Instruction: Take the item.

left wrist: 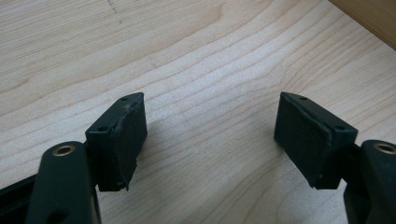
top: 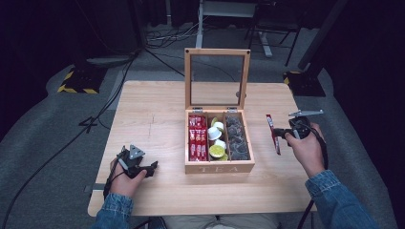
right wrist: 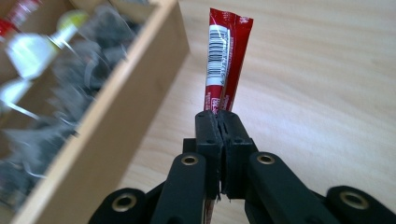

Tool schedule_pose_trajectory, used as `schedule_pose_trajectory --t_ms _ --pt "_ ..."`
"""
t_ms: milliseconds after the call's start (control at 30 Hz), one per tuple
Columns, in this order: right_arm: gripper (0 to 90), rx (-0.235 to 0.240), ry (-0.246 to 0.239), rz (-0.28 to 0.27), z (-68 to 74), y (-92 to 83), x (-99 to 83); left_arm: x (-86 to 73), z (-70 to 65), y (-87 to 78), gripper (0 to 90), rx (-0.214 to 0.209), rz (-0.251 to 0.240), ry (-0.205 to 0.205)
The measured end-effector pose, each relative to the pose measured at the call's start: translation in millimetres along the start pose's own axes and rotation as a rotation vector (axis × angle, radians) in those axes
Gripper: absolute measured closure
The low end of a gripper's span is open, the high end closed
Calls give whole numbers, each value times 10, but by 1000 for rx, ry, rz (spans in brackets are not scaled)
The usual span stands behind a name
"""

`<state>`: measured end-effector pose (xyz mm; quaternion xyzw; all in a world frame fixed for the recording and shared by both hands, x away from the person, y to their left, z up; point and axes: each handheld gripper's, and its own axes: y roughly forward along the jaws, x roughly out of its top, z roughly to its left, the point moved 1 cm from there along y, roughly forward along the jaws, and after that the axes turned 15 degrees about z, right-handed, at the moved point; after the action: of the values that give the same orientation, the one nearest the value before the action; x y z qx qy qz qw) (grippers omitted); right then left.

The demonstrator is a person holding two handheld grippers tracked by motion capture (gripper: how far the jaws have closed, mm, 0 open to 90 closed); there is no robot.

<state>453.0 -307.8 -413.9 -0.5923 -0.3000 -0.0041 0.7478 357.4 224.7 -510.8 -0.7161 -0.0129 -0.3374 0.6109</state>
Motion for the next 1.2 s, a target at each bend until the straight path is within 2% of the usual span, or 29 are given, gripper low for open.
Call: schedule_pose_trajectory --t_ms 267,500,767,800,867,967,1033,1067,1100,1133,1200 --pt "880 -5 51 89 -81 213 -140 1 0 1 257 0 1 0" --pt "879 -2 74 116 -109 313 -217 5 -2 3 255 0 0 -3" --pt "869 -18 82 144 -103 441 -301 16 -3 8 253 2 4 -2" --pt "793 -28 92 130 -101 456 -308 19 -5 10 253 3 2 -3" --pt "720 -23 112 98 -88 438 -302 26 -4 16 251 0 2 -3" --pt "642 -43 91 57 -81 387 -280 34 1 18 247 2 4 5" --pt "552 -51 76 -10 -66 306 -233 41 -3 23 244 2 4 1" --pt "495 -39 66 -72 -36 221 -168 44 -6 26 242 -1 5 -2" --pt "470 -32 61 -94 -23 187 -138 53 -3 30 241 1 4 3" --pt "470 -32 61 -94 -23 187 -138 53 -3 30 241 1 4 3" --pt "413 -21 34 -172 22 76 -32 56 -2 30 241 -1 7 5"
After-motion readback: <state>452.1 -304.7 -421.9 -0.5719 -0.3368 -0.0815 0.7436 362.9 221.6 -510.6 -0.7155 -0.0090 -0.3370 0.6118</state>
